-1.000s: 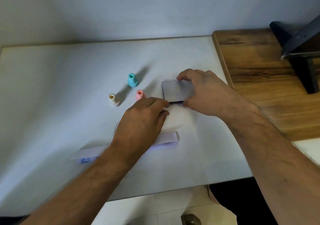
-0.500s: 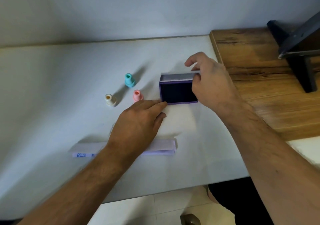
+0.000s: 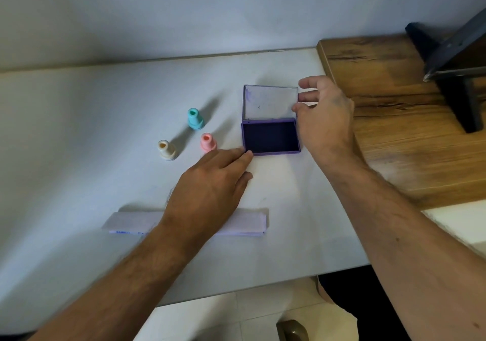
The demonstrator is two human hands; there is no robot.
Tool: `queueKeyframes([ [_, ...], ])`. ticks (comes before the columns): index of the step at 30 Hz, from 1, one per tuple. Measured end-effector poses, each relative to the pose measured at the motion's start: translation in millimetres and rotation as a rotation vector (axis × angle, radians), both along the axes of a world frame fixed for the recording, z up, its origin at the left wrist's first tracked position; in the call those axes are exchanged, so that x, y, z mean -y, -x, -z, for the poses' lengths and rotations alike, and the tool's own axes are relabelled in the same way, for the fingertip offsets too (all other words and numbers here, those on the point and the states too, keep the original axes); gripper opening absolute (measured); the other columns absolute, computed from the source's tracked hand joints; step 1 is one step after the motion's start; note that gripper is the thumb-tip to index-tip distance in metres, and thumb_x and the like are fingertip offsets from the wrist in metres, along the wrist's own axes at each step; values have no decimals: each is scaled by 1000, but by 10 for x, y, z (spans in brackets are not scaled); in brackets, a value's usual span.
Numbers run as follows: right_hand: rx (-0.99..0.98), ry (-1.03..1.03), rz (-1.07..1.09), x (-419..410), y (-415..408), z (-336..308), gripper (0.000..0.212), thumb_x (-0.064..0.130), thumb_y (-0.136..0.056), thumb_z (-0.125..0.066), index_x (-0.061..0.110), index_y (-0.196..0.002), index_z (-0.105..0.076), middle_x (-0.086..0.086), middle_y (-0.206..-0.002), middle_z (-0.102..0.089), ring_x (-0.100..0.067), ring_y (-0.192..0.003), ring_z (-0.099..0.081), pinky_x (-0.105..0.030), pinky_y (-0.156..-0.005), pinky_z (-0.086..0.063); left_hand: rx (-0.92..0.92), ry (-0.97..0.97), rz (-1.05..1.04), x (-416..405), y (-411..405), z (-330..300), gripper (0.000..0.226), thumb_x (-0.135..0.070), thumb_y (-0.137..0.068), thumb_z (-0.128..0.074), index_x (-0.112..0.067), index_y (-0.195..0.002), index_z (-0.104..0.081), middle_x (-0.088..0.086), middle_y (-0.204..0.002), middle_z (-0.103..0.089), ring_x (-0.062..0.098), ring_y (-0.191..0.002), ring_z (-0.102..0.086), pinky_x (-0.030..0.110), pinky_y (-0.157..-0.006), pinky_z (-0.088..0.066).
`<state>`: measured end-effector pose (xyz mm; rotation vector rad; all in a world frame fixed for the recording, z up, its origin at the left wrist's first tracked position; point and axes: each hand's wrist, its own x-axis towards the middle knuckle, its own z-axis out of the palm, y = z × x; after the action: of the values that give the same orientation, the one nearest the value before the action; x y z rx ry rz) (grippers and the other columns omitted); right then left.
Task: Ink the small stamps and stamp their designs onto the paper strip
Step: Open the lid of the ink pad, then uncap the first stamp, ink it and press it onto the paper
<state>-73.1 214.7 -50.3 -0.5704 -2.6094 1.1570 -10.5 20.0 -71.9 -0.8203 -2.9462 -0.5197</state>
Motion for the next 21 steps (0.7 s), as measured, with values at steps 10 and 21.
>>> queueKeyframes([
  [10,38,-127,-76,66,-40,-77,33,20,-93,-60,27,-124,-55,6,-120,-61,-9,-100,-56,-31,-79,-57,-62,-41,17,32,-15,-35,35,-17,-82,-75,-7,-115,-72,10,-111,-73,26,-94,-72,36,-79,-57],
  [21,-95,-365,-559,655,-260,-131,37,20,-89,-62,22,-126,-59,-1,-117,-65,-18,-114,-51,-23,-90,-43,-150,-151,-87,357,-56,-188,19,-15,-88,-70,-10,-105,-76,7,-96,-76,26,-80,-71,35,-76,-58],
])
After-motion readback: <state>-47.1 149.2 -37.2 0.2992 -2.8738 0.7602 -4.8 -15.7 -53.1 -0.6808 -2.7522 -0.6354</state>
